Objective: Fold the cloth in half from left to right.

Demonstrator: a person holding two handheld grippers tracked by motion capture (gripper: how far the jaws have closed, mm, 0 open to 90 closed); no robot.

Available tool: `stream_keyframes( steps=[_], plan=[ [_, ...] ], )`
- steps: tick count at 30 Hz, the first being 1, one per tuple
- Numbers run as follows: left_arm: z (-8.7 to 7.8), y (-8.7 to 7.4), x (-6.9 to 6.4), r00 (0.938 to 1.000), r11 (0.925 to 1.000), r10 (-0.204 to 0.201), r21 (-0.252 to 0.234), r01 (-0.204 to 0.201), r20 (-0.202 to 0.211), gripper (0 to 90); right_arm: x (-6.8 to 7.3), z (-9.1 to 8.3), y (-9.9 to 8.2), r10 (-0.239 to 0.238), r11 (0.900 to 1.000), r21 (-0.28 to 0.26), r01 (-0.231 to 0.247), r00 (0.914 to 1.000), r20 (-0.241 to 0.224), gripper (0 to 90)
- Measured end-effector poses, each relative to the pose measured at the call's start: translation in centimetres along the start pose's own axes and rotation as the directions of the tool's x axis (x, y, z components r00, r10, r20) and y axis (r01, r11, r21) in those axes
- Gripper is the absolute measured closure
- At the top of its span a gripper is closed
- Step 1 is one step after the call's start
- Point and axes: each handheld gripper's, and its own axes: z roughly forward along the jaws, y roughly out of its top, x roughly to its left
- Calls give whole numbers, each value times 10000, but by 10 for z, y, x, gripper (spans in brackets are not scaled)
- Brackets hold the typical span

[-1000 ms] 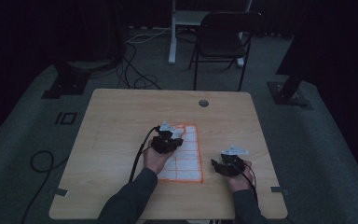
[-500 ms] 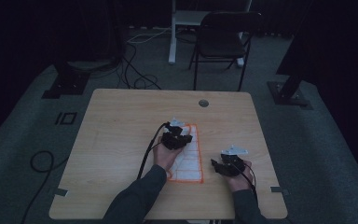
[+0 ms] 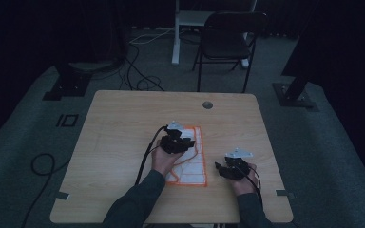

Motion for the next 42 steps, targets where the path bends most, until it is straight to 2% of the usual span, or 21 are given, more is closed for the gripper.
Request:
stream_keyframes(
  steps=[5, 13, 14, 16, 19, 22, 25, 29, 31, 34, 39, 42],
  plan=[
    [-22, -18, 3, 9999, 10000, -58, -52, 57, -118, 677, 1, 0, 0, -57, 10000, -6, 57, 10000, 2, 462],
    [-45, -45, -5, 9998, 9999, 129, -59, -128, 132, 593, 3, 0, 0, -34, 10000, 11, 34, 10000, -38, 461],
    [-47, -48, -6, 9995, 9998, 168, -97, -165, 249, 587, 3, 0, 0, -60, 10000, 8, 60, 10000, -53, 461],
    [-51, -55, -11, 9988, 9990, 436, 19, -437, 239, 557, 3, 0, 0, -71, 10000, 7, 71, 10000, -55, 460],
    [-55, -62, -13, 9978, 9979, 640, 52, -641, 172, 540, 4, 0, 0, -98, 10000, -6, 98, 9999, -57, 460],
    [-54, -67, -12, 9973, 9970, 730, 268, -730, -8, 542, 4, 0, 0, -106, 9999, -7, 106, 9999, -62, 460],
    [-52, -70, -10, 9977, 9968, 677, 426, -679, 51, 591, 4, 0, 0, -109, 9999, -13, 109, 9999, -63, 460],
    [-44, -68, -15, 9949, 9936, 900, 643, -927, 448, 807, 4, 1, 0, -106, 9999, -20, 106, 9999, -63, 460],
    [-38, -65, -21, 9922, 9925, 996, 632, -1043, 744, 870, 4, 1, 0, -107, 9999, -21, 107, 9999, -68, 460],
    [-28, -57, -32, 9876, 9923, 1041, 540, -1110, 1179, 881, 4, 1, 0, -101, 9999, -14, 101, 9999, -63, 460],
    [-14, -51, -48, 9821, 9900, 1227, 516, -1312, 1428, 884, 3, 0, 0, -77, 10000, -34, 77, 10000, -59, 460],
    [-9, -51, -53, 9801, 9895, 1257, 514, -1350, 1537, 884, 3, 0, 0, -57, 10000, -34, 57, 10000, -68, 460]
  ],
)
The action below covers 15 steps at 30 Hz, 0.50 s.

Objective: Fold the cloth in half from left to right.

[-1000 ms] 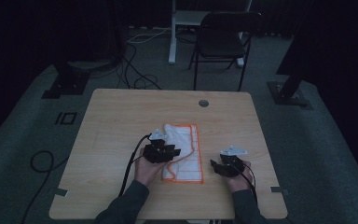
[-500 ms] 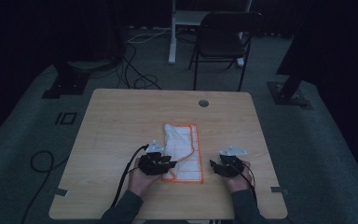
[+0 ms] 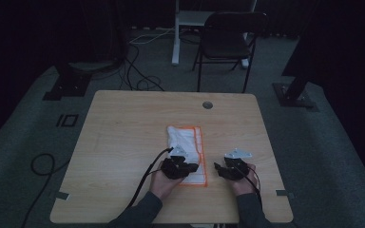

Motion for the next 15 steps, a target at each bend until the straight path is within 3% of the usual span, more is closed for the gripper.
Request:
stream_keyframes(
  steps=[5, 7, 10, 15],
  plan=[
    [13, -3, -4, 9993, 9995, 89, 310, -100, 372, 881, 0, 0, 0, -21, 10000, 8, 21, 10000, 5, 460],
    [18, -5, -4, 9988, 9989, -23, 473, 0, 483, 827, 1, 1, 0, -31, 10000, 8, 31, 10000, -6, 460],
    [24, -7, 1, 9989, 9983, -188, 557, 164, 431, 734, 2, 1, 1, -51, 10000, 14, 51, 10000, -10, 460],
    [16, -6, 6, 9996, 9996, -138, 269, 132, 227, 678, 3, 1, 3, -97, 9999, -90, 96, 9999, -70, 460]
  ],
)
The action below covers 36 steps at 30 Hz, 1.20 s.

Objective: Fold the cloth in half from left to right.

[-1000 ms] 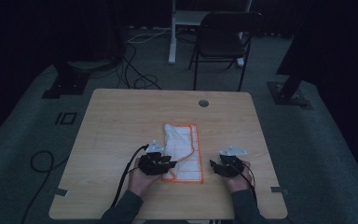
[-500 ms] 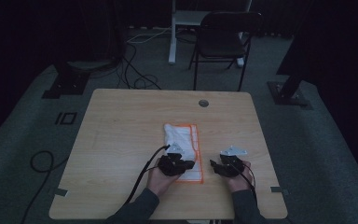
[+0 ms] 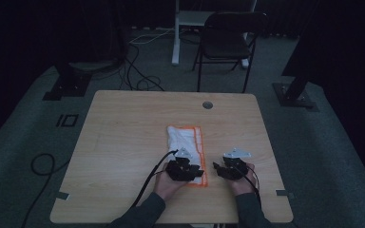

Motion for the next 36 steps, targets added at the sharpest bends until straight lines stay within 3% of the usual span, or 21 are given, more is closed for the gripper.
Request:
stream_keyframes(
  steps=[6, 11, 17, 30, 36],
  plan=[
    [-17, -3, 13, 9983, 9995, -187, -283, 171, -549, 670, 5, 2, 14, -71, 9989, -455, 56, 9994, -338, 497],
    [-30, -10, 25, 9949, 9991, -292, -328, 261, -970, 668, 7, 10, 29, -149, 9980, -626, 116, 9985, -529, 586],
    [-41, -16, 35, 9900, 9981, -487, -444, 431, -1323, 667, 4, 24, 49, 77, 9955, -937, -145, 9973, -728, 650],
    [-53, -29, 52, 9765, 9963, -799, -467, 720, -2004, 660, -1, 54, 87, -116, 9938, -1114, 50, 9982, -589, 731],
    [-52, -35, 55, 9740, 9962, -858, -351, 802, -2095, 654, -8, 77, 103, 182, 9959, -875, -232, 9982, -577, 735]
  ],
)
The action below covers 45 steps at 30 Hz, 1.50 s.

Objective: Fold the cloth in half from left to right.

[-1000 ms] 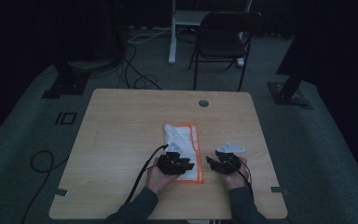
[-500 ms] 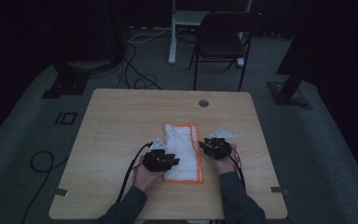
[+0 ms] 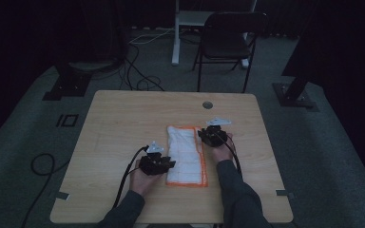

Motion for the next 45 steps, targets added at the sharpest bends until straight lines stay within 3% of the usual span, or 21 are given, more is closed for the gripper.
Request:
stream_keyframes(
  steps=[6, 13, 15, 17, 20, 33, 35, 38, 45],
  plan=[
    [3, -4, 0, 10000, 9999, -63, 153, 62, 23, 655, 3, 25, 11, -36, 9991, 419, 32, 9999, 106, 723],
    [5, -8, 0, 9999, 9994, -115, 335, 113, 45, 657, 0, 43, 14, 456, 9962, 733, -472, 9987, 231, 698],
    [6, -9, 0, 9999, 9992, -122, 385, 121, 39, 659, -2, 46, 15, 607, 9948, 808, -620, 9980, 181, 727],
    [7, -10, 0, 9999, 9991, -165, 397, 163, 51, 662, -3, 47, 16, 695, 9938, 872, -697, 9976, 52, 797],
    [7, -12, 1, 9998, 9990, -212, 393, 210, 55, 663, -3, 46, 18, 409, 9954, 858, -417, 9991, 102, 886],
    [8, -12, -2, 9999, 9989, -160, 439, 158, 53, 653, -19, 34, 27, 393, 9975, 547, -443, 9953, 885, 896],
    [9, -11, -3, 9999, 9989, -112, 461, 109, 67, 648, -20, 35, 26, 489, 9964, 642, -553, 9941, 966, 872],
    [8, -9, -3, 9999, 9994, -119, 319, 116, 80, 639, -21, 34, 22, 737, 9939, 750, -807, 9931, 912, 758],
    [4, 1, 5, 9996, 10000, -80, 9, 81, -271, 632, -12, 21, 6, 430, 9953, 838, -483, 9970, 641, 675]
  ],
)
